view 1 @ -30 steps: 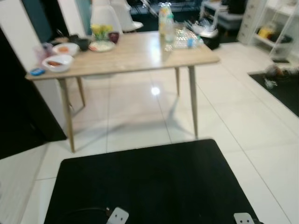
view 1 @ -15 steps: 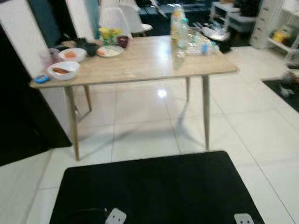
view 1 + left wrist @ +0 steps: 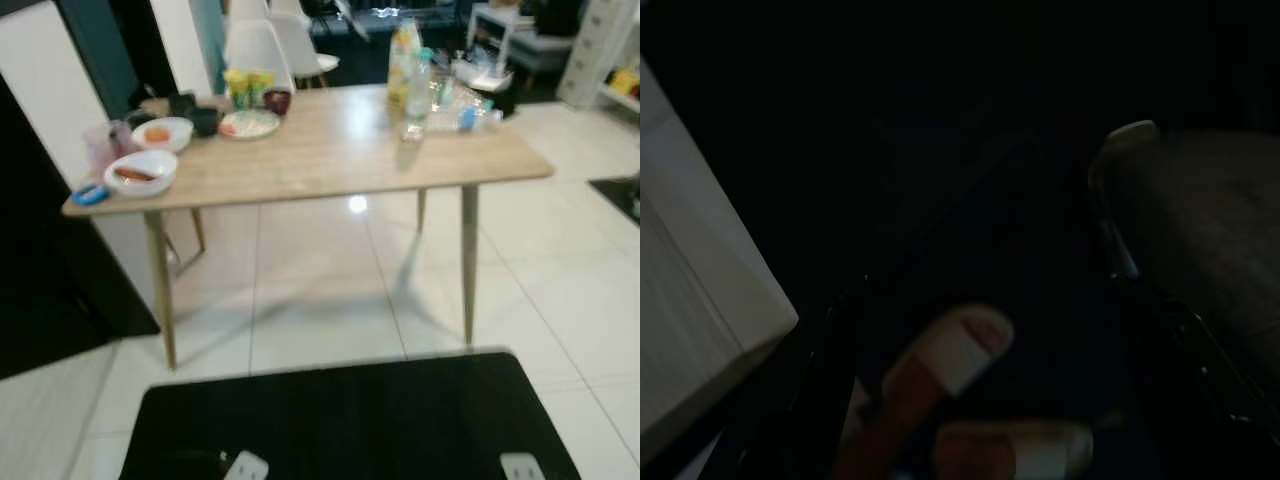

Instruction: Restocking fridge

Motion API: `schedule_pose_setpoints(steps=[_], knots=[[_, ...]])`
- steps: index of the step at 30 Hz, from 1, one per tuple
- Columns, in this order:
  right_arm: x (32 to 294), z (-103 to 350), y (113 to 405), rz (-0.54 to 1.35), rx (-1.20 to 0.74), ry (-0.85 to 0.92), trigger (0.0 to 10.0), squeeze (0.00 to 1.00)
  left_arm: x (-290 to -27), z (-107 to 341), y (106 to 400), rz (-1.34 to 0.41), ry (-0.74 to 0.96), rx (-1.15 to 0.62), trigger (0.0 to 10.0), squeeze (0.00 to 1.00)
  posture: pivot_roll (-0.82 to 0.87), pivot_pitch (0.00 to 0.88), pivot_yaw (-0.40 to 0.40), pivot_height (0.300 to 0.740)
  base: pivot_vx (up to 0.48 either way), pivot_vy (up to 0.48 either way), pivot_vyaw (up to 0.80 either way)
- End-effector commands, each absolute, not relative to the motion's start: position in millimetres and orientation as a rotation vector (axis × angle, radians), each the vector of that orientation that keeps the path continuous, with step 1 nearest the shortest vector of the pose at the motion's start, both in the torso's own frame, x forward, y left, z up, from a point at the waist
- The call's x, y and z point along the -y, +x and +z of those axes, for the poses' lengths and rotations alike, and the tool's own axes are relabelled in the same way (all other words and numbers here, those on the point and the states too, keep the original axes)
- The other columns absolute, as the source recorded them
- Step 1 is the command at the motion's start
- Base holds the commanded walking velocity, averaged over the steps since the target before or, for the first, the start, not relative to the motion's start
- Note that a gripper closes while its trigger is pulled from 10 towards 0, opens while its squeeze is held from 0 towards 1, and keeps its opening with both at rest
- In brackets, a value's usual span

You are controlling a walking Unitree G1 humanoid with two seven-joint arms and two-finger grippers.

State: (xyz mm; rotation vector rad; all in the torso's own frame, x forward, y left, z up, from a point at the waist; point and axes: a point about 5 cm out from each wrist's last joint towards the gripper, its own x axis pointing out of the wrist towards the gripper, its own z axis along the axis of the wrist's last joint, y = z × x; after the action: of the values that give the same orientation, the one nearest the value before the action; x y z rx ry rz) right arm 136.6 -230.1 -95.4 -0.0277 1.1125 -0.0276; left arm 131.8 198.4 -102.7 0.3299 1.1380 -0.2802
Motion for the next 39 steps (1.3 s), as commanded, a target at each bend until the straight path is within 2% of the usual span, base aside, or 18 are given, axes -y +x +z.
schedule_pose_setpoints(steps=[1,12,35,39], knots=[[226,-98,131,-0.034,-1.129,-0.008,10.0,0.00,-192,-107,122,-0.302,0.312,-1.174,10.0,0.00,0.02,0.000,-0.013,0.740,0.334,0.000,0.00],[227,-99,130,-0.042,-1.139,-0.032,10.0,0.00,-194,-107,120,-0.300,0.312,-1.177,10.0,0.00,0.02,0.000,-0.012,0.740,0.333,0.000,0.00],[248,-96,123,-0.092,-1.169,-0.129,10.0,0.00,-188,-106,128,-0.294,0.297,-1.159,10.0,0.00,0.03,0.000,-0.016,0.740,0.330,0.000,0.00],[247,-96,124,-0.066,-1.172,-0.132,10.0,0.00,-189,-106,128,-0.240,0.256,-1.157,10.0,0.00,0.03,0.000,-0.016,0.740,0.000,0.000,0.79]])
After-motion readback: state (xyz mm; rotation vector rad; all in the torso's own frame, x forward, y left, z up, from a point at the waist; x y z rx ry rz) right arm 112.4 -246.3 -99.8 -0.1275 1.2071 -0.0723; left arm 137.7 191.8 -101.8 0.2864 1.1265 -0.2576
